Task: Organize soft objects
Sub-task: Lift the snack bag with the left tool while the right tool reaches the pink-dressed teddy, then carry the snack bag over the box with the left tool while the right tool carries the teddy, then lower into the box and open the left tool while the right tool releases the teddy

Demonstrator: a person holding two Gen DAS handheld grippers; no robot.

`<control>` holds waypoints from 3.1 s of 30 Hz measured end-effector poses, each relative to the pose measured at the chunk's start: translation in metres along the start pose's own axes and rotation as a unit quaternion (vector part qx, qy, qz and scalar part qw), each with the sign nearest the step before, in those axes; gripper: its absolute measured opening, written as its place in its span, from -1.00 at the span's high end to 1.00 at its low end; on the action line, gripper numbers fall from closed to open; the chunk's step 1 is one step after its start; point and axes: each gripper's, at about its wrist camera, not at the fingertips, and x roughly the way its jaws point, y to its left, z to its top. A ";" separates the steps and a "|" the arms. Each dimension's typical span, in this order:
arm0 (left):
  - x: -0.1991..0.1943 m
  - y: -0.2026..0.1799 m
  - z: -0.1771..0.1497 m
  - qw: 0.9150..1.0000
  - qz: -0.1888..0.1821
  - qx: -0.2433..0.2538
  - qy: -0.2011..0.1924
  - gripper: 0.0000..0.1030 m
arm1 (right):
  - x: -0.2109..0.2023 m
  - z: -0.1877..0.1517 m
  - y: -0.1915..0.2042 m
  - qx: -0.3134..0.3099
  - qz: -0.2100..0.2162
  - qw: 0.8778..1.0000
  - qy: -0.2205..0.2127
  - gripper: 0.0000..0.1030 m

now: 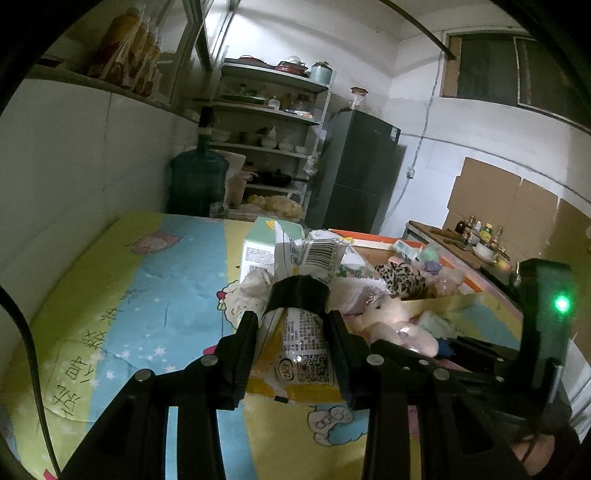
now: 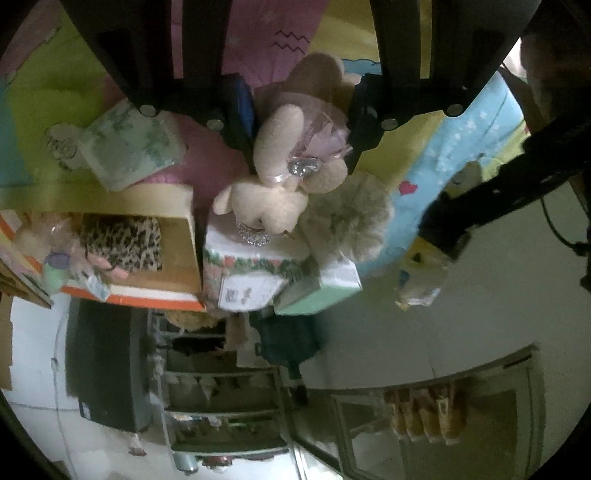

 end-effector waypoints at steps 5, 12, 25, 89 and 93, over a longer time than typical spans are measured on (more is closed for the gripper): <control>0.006 -0.009 0.007 1.000 0.010 -0.004 0.000 0.25 | -0.013 0.007 -0.007 -0.001 0.006 1.000 -0.018 0.18; 0.015 -0.030 0.017 1.000 0.012 0.003 -0.002 0.26 | -0.028 0.014 -0.026 0.007 0.004 0.999 -0.038 0.18; 0.048 -0.081 0.035 1.000 0.002 0.016 0.006 0.28 | -0.049 0.028 -0.074 0.018 -0.018 0.998 -0.063 0.18; 0.278 -0.182 0.101 0.987 0.020 -0.015 0.158 0.28 | 0.016 0.130 -0.294 0.033 -0.035 0.999 0.004 0.18; 0.289 -0.184 0.099 0.985 0.026 -0.010 0.170 0.28 | 0.024 0.128 -0.297 0.037 -0.038 0.998 0.013 0.18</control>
